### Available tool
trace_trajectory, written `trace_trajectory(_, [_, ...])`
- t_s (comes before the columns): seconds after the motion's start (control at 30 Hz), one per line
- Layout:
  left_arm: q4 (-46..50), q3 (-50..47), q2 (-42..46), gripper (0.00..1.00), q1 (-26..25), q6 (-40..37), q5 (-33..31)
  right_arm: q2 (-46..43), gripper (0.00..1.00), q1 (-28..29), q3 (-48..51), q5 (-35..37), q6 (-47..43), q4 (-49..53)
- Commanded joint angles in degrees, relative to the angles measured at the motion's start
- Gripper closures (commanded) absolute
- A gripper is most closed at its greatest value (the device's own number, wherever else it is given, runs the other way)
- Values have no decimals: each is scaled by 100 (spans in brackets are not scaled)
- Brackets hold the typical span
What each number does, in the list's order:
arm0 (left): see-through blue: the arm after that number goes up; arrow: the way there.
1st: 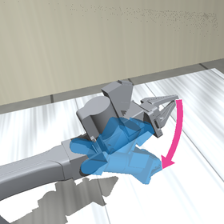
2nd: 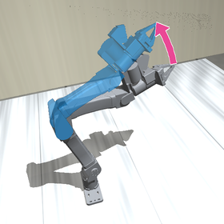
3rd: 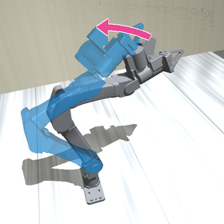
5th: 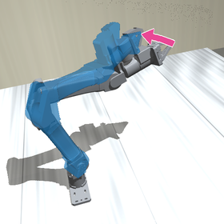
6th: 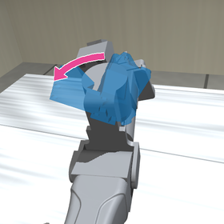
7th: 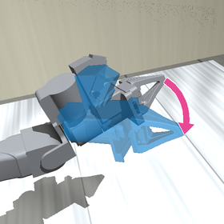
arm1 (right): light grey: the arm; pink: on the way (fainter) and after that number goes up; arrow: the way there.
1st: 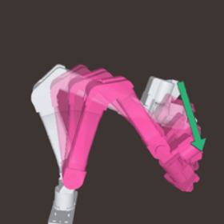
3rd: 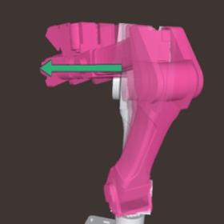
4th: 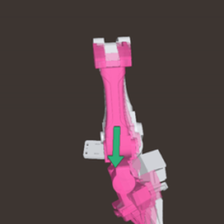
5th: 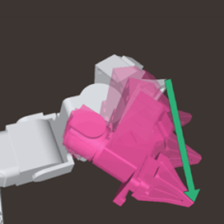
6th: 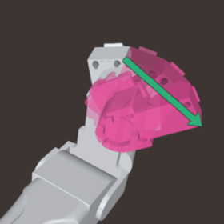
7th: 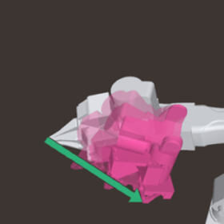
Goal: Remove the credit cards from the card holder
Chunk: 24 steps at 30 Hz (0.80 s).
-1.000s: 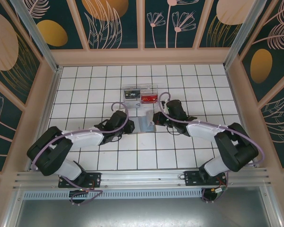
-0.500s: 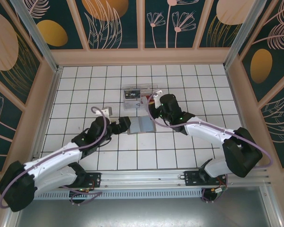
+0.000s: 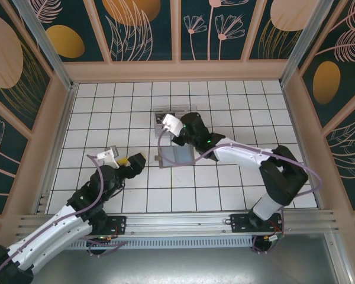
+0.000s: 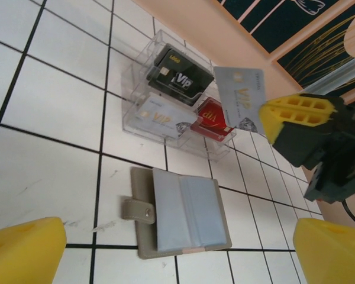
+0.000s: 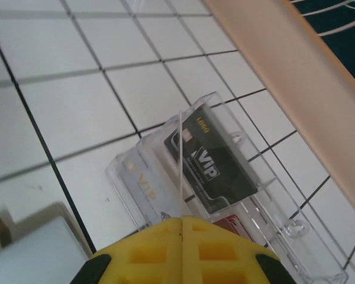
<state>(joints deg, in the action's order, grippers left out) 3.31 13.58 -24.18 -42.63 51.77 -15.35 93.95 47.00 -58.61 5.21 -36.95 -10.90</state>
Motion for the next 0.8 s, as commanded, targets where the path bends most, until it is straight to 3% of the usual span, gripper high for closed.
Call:
trace_trajectory(0.0, [322, -76, 211, 2, 20, 121, -130, 320, 100, 71, -371, 435, -1120, 367])
trace_trajectory(0.23, [612, 37, 372, 2, 25, 71, -217, 955, 100, 225, -867, 768, -1688, 535])
trace_trajectory(0.77, [741, 101, 389, 1, 27, 0, -309, 1722, 100, 257, -1383, 902, -1822, 729])
